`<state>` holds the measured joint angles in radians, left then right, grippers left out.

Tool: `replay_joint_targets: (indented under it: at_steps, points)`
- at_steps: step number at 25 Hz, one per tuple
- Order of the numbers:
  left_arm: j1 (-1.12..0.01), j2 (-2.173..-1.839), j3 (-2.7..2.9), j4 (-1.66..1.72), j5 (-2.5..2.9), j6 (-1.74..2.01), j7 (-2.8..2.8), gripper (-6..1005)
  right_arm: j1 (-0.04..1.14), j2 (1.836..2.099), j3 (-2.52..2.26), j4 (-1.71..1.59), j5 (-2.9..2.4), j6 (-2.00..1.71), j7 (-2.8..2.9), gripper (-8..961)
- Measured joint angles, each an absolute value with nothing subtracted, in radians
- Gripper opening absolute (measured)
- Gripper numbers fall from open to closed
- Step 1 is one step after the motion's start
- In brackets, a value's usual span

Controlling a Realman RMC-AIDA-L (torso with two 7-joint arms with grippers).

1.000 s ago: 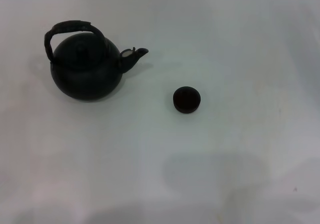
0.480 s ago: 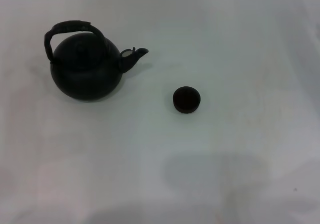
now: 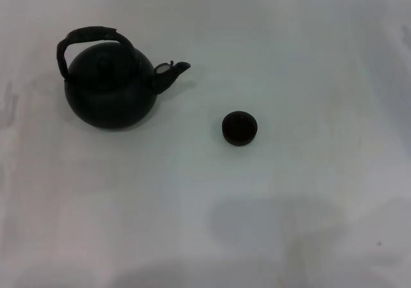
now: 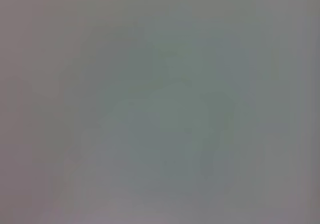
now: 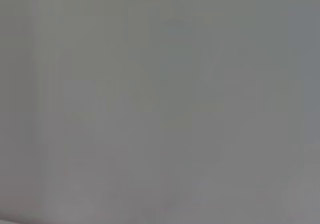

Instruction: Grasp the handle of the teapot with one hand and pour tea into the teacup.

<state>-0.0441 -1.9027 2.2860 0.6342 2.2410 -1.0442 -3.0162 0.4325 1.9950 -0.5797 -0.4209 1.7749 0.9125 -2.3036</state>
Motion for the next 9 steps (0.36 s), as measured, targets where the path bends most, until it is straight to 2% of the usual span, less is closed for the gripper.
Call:
replay_joint_targets:
  at_steps: [9]
  points:
    - [-0.042, -1.905, 2.300, 0.638, 2.241, -1.041, -3.016, 695, 0.435, 2.001, -0.587, -0.415, 1.757, 0.904, -2.317, 860]
